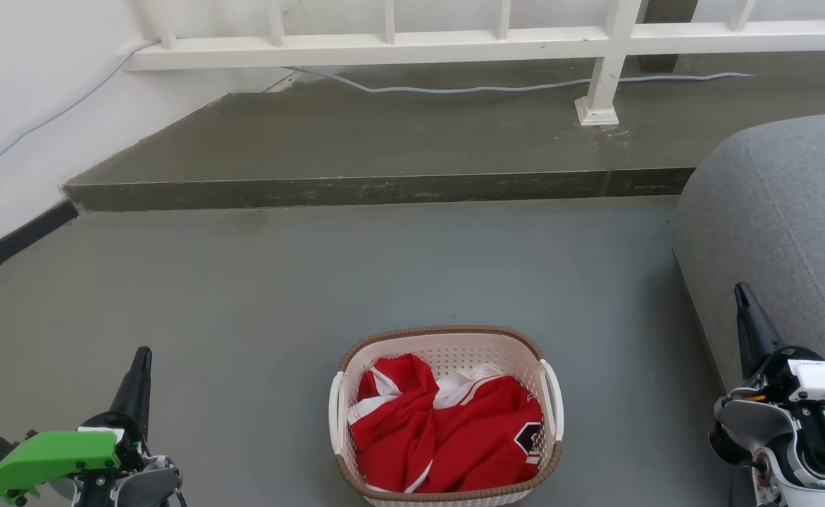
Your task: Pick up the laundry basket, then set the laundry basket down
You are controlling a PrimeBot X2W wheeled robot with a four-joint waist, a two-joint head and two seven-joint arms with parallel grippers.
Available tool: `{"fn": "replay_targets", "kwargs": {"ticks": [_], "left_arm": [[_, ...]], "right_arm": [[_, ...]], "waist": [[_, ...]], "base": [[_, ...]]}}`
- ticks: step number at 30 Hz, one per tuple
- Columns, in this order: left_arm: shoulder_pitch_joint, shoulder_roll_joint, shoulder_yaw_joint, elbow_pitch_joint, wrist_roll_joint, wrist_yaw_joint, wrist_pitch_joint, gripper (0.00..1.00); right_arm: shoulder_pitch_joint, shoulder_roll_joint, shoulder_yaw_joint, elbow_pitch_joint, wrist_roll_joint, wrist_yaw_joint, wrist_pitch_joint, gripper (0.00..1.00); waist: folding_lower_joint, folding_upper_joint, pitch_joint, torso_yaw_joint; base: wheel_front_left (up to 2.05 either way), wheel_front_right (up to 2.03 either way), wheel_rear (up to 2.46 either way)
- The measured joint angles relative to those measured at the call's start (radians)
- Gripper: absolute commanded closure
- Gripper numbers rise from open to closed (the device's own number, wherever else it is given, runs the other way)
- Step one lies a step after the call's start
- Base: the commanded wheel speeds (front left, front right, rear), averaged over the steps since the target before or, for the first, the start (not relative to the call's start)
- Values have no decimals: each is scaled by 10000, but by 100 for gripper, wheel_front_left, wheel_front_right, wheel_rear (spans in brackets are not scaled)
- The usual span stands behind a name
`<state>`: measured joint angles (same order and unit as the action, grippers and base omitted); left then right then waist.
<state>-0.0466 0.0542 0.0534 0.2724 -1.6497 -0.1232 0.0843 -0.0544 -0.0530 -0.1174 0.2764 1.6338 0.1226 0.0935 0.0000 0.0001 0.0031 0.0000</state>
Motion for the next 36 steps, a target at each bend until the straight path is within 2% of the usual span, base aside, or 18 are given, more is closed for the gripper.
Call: {"fn": "replay_targets", "kwargs": {"ticks": [36], "left_arm": [[-1,-6,23,0,2,0,33,100]], "right_arm": [[0,33,-12,0,0,0,0,100]], "waist": [[0,0,0,0]], "base": [[0,0,0]]}}
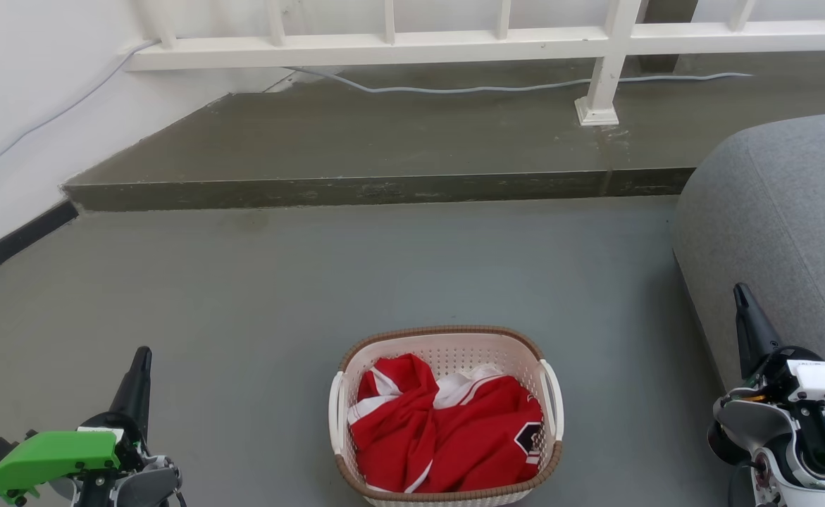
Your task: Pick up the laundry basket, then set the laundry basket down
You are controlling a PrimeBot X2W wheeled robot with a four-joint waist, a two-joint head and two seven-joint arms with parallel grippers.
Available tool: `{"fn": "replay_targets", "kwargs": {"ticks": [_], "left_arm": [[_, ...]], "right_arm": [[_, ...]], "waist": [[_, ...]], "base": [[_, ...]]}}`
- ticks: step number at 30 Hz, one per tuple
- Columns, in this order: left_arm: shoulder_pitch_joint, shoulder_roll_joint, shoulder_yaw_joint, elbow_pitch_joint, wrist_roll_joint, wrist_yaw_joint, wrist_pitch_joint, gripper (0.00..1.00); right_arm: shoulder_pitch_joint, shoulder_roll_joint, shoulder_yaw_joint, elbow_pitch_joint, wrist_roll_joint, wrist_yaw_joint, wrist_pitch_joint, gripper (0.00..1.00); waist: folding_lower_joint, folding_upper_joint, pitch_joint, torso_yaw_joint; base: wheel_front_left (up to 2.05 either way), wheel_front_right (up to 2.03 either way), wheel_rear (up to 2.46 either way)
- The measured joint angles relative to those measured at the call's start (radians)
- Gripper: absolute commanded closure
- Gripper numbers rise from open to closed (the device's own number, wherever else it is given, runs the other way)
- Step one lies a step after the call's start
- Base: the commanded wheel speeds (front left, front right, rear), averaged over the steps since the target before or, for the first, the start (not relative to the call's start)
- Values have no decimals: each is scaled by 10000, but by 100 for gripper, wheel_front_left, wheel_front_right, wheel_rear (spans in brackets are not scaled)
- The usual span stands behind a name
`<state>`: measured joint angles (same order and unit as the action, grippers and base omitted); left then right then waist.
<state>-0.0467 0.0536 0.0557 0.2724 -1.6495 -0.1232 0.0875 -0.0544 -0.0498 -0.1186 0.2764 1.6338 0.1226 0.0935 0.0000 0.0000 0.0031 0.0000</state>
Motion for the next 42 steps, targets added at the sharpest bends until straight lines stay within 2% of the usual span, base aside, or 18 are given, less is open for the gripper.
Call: {"fn": "replay_targets", "kwargs": {"ticks": [42], "left_arm": [[0,-15,19,0,17,0,0,100]], "right_arm": [[0,6,-10,0,-4,0,13,100]], "waist": [[0,0,0,0]], "base": [[0,0,0]]}}
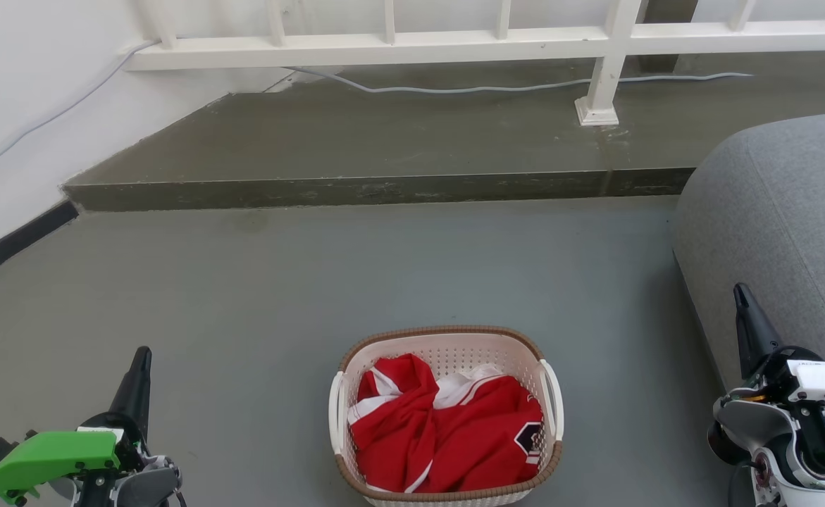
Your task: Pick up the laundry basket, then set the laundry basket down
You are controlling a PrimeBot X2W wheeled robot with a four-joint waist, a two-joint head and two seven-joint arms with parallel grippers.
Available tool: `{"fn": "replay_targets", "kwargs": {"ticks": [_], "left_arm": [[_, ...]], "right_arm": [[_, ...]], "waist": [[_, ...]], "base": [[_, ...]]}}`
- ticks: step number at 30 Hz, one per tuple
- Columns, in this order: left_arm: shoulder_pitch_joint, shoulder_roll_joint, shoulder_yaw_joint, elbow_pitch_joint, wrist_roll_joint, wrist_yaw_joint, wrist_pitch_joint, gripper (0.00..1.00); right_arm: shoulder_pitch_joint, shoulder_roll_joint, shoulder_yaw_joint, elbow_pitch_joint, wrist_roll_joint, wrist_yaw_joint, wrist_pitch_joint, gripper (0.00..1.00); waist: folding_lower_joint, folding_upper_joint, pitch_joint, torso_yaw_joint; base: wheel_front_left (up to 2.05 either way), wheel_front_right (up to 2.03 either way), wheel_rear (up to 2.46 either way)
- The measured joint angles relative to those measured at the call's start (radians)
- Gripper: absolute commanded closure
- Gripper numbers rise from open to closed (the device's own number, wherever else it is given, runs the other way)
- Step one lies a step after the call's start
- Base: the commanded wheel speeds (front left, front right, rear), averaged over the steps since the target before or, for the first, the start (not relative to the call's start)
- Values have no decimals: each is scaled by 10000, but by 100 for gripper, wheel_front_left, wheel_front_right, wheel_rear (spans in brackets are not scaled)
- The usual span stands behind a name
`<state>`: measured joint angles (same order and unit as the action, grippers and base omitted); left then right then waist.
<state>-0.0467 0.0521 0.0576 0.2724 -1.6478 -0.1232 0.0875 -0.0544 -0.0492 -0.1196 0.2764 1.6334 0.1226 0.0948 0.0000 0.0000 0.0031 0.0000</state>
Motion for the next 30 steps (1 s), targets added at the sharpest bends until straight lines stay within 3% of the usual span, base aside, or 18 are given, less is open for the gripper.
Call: {"fn": "replay_targets", "kwargs": {"ticks": [30], "left_arm": [[0,-10,10,0,10,0,12,100]], "right_arm": [[0,4,-10,0,-52,0,27,100]], "waist": [[0,0,0,0]], "base": [[0,0,0]]}}
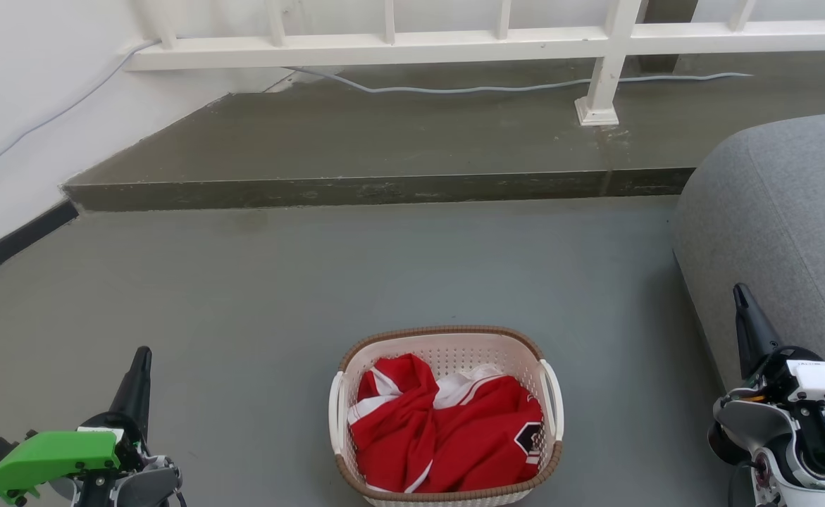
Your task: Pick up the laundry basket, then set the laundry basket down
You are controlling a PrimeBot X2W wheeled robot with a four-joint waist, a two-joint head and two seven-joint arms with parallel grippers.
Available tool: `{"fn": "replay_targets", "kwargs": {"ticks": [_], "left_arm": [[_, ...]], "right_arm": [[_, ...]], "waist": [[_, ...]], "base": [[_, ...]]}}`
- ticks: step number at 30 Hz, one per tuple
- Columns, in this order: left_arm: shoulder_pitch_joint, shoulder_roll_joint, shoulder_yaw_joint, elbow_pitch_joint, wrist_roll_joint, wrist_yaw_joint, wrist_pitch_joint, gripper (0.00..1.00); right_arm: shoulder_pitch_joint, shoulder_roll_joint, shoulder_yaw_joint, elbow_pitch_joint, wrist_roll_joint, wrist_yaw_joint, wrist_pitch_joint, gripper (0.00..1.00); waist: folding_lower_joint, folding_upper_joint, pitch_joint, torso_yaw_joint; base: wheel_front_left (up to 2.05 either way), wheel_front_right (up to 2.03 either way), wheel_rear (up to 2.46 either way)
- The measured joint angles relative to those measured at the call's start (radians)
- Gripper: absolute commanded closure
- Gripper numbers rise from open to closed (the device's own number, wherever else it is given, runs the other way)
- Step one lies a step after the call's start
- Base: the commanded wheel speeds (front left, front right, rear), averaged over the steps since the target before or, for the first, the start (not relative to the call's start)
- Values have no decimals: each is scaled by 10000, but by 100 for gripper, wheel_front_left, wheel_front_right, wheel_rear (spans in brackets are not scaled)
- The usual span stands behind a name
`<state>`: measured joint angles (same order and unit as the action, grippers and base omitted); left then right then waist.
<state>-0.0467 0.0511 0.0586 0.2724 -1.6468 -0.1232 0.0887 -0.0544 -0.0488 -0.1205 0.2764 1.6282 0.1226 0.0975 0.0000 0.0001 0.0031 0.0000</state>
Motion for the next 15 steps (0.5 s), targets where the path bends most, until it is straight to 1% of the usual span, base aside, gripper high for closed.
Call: {"fn": "replay_targets", "kwargs": {"ticks": [15], "left_arm": [[-1,-2,6,0,0,0,0,100]], "right_arm": [[0,2,-4,0,0,0,0,100]], "waist": [[0,0,0,0]], "base": [[0,0,0]]}}
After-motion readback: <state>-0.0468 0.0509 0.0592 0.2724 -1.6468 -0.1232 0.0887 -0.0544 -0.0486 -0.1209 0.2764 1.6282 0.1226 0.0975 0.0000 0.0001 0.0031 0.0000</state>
